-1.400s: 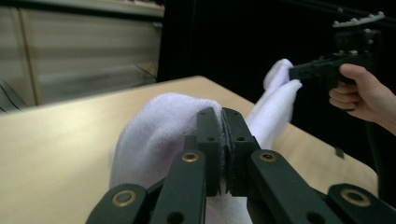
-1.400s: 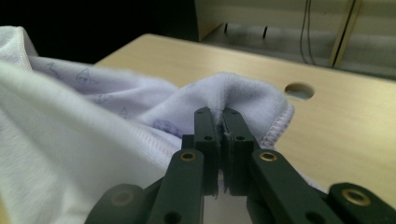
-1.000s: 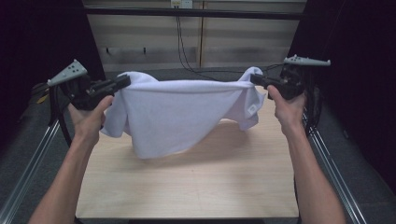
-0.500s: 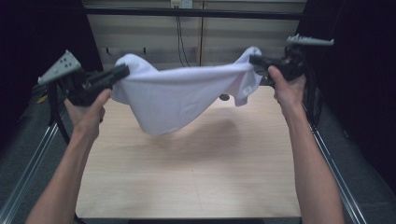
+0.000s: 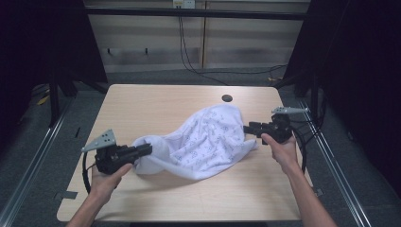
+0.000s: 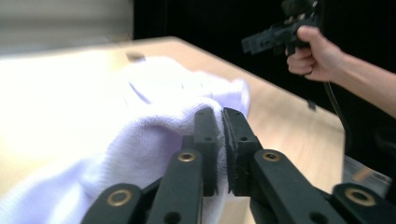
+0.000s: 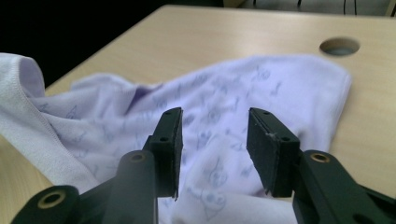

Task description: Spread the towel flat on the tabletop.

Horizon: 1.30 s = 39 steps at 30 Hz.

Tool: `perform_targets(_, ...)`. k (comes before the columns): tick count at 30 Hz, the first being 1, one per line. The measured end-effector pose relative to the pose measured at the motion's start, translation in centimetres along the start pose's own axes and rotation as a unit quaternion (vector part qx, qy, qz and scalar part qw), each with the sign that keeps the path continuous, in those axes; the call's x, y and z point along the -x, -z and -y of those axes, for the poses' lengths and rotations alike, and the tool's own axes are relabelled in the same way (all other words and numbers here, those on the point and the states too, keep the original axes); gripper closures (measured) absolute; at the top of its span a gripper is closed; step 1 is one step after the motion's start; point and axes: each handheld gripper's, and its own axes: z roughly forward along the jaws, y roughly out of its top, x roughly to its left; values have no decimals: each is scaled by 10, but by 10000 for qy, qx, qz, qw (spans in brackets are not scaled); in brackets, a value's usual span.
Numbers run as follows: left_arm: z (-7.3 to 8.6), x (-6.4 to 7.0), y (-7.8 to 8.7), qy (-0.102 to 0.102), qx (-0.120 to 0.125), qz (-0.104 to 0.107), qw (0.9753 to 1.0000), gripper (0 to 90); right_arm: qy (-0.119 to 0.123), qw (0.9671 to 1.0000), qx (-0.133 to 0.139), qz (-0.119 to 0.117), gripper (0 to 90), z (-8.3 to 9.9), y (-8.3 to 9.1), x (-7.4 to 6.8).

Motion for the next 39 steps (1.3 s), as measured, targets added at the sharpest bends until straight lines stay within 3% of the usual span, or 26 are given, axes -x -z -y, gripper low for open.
perform_targets(2,9,-2,-3,156,-96,123,9998,788,118,9998,-119,-119,552,12,-4,-12)
perform_targets(3,10,-2,-3,138,-169,155,9996,753,178,9996,-134,-185,552,18,-6,-19)
perform_targets(6,7,-5,4,134,11,202,9997,684,312,9981,-174,-504,553,32,-16,-42)
perform_targets(8,8,-12,11,230,249,-12,9994,667,410,9958,-379,-721,552,40,-29,-57)
perform_targets(9,9,-18,13,282,338,-124,9990,643,562,9925,-624,-885,546,46,-44,-72)
perform_targets(10,13,-25,14,366,344,-167,9986,643,562,9925,-624,-885,546,46,-44,-72)
perform_targets(11,17,-32,14,449,224,-361,9981,649,654,9893,-766,-1056,540,52,-58,-85)
perform_targets(13,29,-44,8,579,-86,-543,9968,656,704,9878,-850,-1096,534,55,-65,-90)
perform_targets(14,36,-50,2,585,-358,-635,9956,652,776,9859,-964,-1130,526,57,-72,-94)
perform_targets(15,51,-60,-9,591,-906,-747,9913,641,835,9825,-1174,-1180,514,65,-85,-99)
perform_targets(16,51,-60,-9,591,-906,-747,9913,633,835,9825,-1174,-1180,514,65,-85,-99)
perform_targets(18,63,-66,-20,624,-1349,-773,9859,625,771,9797,-1311,-1307,497,72,-95,-100)
perform_targets(19,66,-66,-23,603,-1406,-774,9852,619,712,9786,-1318,-1411,489,75,-98,-98)
perform_targets(22,66,-61,-28,514,-1513,-701,9847,701,872,9780,-1436,-1235,464,80,-104,-99)
perform_targets(24,65,-53,-32,282,-1665,-714,9830,750,940,9789,-1364,-1197,480,84,-105,-100)
perform_targets(25,64,-51,-33,243,-1728,-621,9827,805,1034,9788,-1378,-1111,566,84,-105,-103)
perform_targets(26,64,-48,-34,217,-1775,-581,9822,805,1034,9788,-1378,-1111,566,84,-105,-103)
perform_targets(27,64,-45,-34,206,-1809,-557,9817,818,1128,9788,-1362,-1035,647,85,-104,-103)
perform_targets(28,64,-42,-33,234,-1794,-455,9824,834,1166,9787,-1406,-939,817,86,-102,-102)
perform_targets(29,64,-42,-33,234,-1794,-455,9824,834,1166,9787,-1406,-939,817,86,-102,-102)
perform_targets(31,63,-40,-30,282,-1667,-357,9850,830,1115,9786,-1428,-976,858,86,-100,-97)
perform_targets(34,57,-41,-23,431,-1224,-276,9912,763,1063,9793,-1481,-882,870,85,-92,-86)
perform_targets(35,54,-41,-21,404,-1076,-359,9927,734,928,9817,-1497,-724,870,84,-82,-72)
perform_targets(36,52,-41,-20,416,-939,-354,9941,734,928,9817,-1497,-724,870,84,-82,-72)
perform_targets(38,49,-44,-20,435,-833,-382,9948,720,762,9852,-1414,-597,869,85,-70,-51)
perform_targets(39,49,-47,-25,383,-939,-421,9940,718,682,9886,-1313,-289,869,85,-57,-32)
